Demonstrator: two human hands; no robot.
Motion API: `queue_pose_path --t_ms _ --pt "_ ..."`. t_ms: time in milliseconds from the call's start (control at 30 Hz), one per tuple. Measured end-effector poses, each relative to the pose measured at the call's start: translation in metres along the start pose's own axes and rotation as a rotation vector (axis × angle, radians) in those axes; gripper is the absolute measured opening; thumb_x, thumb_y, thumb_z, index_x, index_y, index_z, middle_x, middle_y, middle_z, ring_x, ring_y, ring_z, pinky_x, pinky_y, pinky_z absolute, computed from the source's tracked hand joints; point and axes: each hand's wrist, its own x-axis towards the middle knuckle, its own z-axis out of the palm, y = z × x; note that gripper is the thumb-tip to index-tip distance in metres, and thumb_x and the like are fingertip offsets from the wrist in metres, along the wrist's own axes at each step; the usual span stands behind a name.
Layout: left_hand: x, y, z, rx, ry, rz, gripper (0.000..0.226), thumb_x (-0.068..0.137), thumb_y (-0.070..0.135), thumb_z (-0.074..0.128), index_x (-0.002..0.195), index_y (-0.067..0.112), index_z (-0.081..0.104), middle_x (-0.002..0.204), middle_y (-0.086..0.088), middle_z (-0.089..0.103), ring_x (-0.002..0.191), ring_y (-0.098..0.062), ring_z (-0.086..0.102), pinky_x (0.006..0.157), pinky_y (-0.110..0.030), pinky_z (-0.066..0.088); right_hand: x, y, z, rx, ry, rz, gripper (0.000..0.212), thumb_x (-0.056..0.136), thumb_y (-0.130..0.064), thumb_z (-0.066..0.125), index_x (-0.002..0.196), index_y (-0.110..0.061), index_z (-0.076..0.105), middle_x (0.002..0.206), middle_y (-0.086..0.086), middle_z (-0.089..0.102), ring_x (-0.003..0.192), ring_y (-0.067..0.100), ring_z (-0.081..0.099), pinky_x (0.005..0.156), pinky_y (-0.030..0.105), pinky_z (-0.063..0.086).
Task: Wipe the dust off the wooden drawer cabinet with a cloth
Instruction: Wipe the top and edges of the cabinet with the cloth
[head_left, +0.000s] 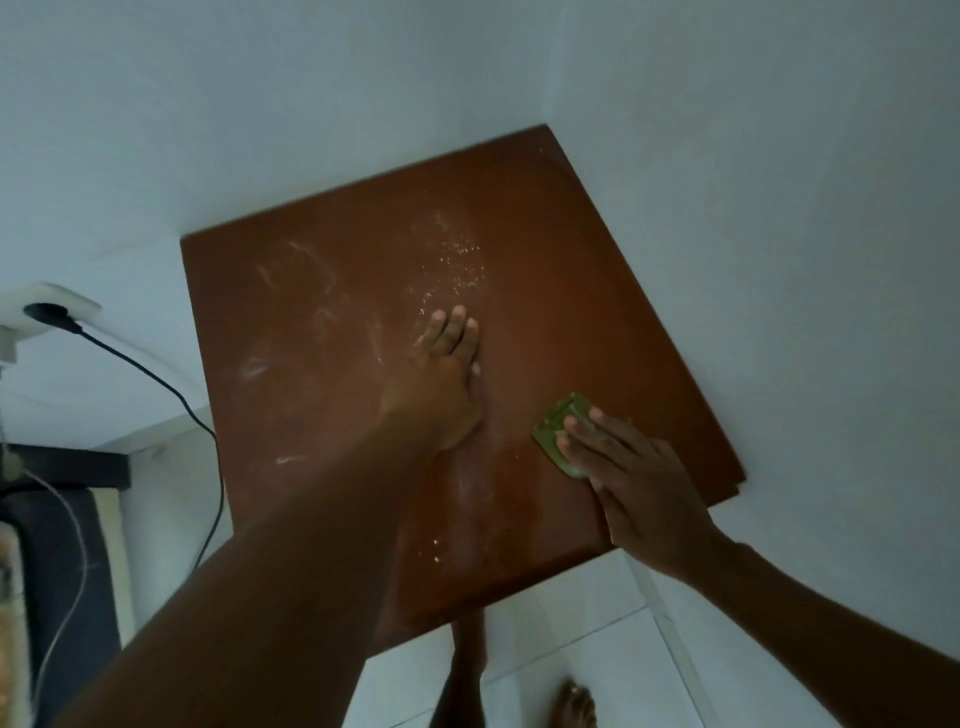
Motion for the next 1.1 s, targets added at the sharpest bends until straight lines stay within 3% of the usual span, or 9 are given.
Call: queue_pose_path --t_ms 133,233,333,433,567,633,733,900,1100 --pt "0.0 0.004 -0.005 -0.012 -0.013 -0.018 0.058 0.107 0.027 0.03 0.16 0.009 0.016 0.17 -0.008 0.004 0.157 -0.027 -0.001 0.127 -0.036 0.004 -0.048 -0.007 0.012 0.109 0.058 -0.012 0.069 0.08 -0.004 0.045 0.145 -0.03 0.047 0.154 -0.016 0.041 0.137 0.012 0.041 0.083 0.038 0.049" --pt "0.001 0.005 -0.009 -0.026 -0.067 -0.044 0.059 0.108 0.035 0.027 0.16 0.009 0.015 0.17 -0.009 0.003 0.157 -0.027 -0.001 0.127 -0.039 0.004 -0.057 -0.014 0.001 0.19 0.064 -0.062 0.054 0.084 -0.006 0.043 0.134 -0.021 0.058 0.138 -0.011 0.058 0.111 0.011 0.049 0.078 0.033 0.054" --pt "-0.026 0.006 -0.007 -0.084 -0.002 -0.018 0.068 0.102 0.047 0.02 0.159 0.009 0.022 0.169 -0.011 0.011 0.156 -0.027 0.005 0.127 -0.041 0.007 -0.029 -0.02 -0.03 0.281 0.149 -0.069 0.041 0.09 -0.006 0.043 0.122 -0.015 0.066 0.117 -0.011 0.063 0.098 0.006 0.05 0.084 0.019 0.046" --pt "-0.068 0.003 0.003 -0.071 0.023 0.036 0.072 0.1 0.049 0.012 0.16 0.01 0.019 0.169 -0.009 0.009 0.156 -0.024 0.002 0.127 -0.043 0.008 0.047 -0.023 -0.062 0.302 0.241 0.116 0.034 0.097 -0.006 0.049 0.124 -0.017 0.065 0.104 -0.014 0.059 0.096 0.011 0.057 0.087 0.011 0.037" --pt "-0.073 -0.021 0.008 -0.066 0.024 0.011 0.07 0.101 0.049 0.013 0.16 0.011 0.02 0.169 -0.008 0.009 0.156 -0.021 0.002 0.127 -0.042 0.011 0.183 -0.019 -0.083 0.283 0.279 0.191 0.036 0.097 -0.005 0.049 0.128 -0.017 0.063 0.107 -0.003 0.065 0.094 0.019 0.061 0.089 0.028 0.046" --pt "-0.065 -0.03 0.006 -0.08 0.039 0.023 0.067 0.103 0.046 0.016 0.158 0.009 0.024 0.169 -0.009 0.012 0.156 -0.021 0.006 0.127 -0.041 0.015 0.246 -0.016 -0.087 0.232 0.291 0.181 0.038 0.095 -0.002 0.051 0.128 -0.016 0.063 0.118 0.007 0.066 0.103 0.025 0.063 0.09 0.027 0.047" --pt "-0.065 -0.032 0.008 -0.106 0.058 0.04 0.063 0.104 0.043 0.023 0.157 0.01 0.028 0.168 -0.007 0.016 0.156 -0.02 0.008 0.126 -0.04 0.019 0.319 -0.006 -0.083 0.198 0.196 0.205 0.049 0.086 0.005 0.064 0.131 -0.014 0.062 0.117 0.011 0.065 0.092 0.025 0.068 0.069 0.032 0.059" --pt "-0.064 -0.033 0.016 -0.147 0.121 0.044 0.058 0.105 0.038 0.035 0.155 0.009 0.036 0.166 -0.009 0.026 0.156 -0.023 0.015 0.123 -0.045 0.028 0.366 0.009 -0.054 -0.09 0.086 0.093 0.043 0.096 -0.029 0.046 0.135 -0.017 0.058 0.138 0.013 0.057 0.123 0.037 0.053 0.099 0.049 0.048" --pt "-0.066 -0.037 0.017 -0.097 0.146 0.084 0.057 0.104 0.037 0.038 0.155 0.011 0.036 0.166 -0.007 0.026 0.156 -0.02 0.014 0.124 -0.038 0.021 0.352 0.013 -0.022 -0.241 0.004 0.049 0.06 0.103 -0.041 0.024 0.158 -0.017 0.023 0.166 0.006 0.021 0.155 0.027 0.014 0.123 0.05 0.019"
